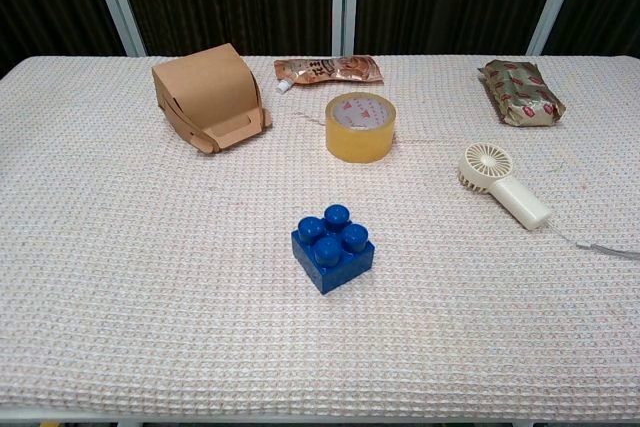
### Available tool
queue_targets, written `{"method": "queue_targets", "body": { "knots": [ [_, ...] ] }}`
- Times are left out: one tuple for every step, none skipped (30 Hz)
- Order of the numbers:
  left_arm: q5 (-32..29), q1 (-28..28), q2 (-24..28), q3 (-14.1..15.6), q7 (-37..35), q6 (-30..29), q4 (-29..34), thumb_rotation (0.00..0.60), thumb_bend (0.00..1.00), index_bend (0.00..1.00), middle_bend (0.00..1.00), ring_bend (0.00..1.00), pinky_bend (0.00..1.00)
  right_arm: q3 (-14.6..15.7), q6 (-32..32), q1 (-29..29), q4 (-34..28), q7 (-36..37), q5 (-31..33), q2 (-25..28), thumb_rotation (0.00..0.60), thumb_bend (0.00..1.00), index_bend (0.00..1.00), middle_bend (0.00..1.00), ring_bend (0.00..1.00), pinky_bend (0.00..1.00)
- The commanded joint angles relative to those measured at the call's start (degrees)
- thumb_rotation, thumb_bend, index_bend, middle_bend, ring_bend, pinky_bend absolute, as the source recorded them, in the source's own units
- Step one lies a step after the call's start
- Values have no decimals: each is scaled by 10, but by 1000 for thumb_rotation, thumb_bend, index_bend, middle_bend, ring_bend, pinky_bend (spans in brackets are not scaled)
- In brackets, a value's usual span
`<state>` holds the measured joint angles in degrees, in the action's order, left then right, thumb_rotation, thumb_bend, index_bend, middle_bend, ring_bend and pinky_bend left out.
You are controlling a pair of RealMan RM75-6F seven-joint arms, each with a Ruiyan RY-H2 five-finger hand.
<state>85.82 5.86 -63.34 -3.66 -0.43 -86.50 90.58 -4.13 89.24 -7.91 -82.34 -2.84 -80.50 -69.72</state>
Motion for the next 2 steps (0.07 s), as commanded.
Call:
{"method": "queue_targets", "body": {
  "knots": [
    [-2,-1,-5,1,-4,2,-4,600,0,115,82,30,253,-1,-2,6,3,-4,-1,2,600,0,0,0,0,0],
    [-1,-1,-7,2,-3,1,-5,600,0,115,83,30,253,0,-6,6,1,-7,0,2,600,0,0,0,0,0]
  ]
}}
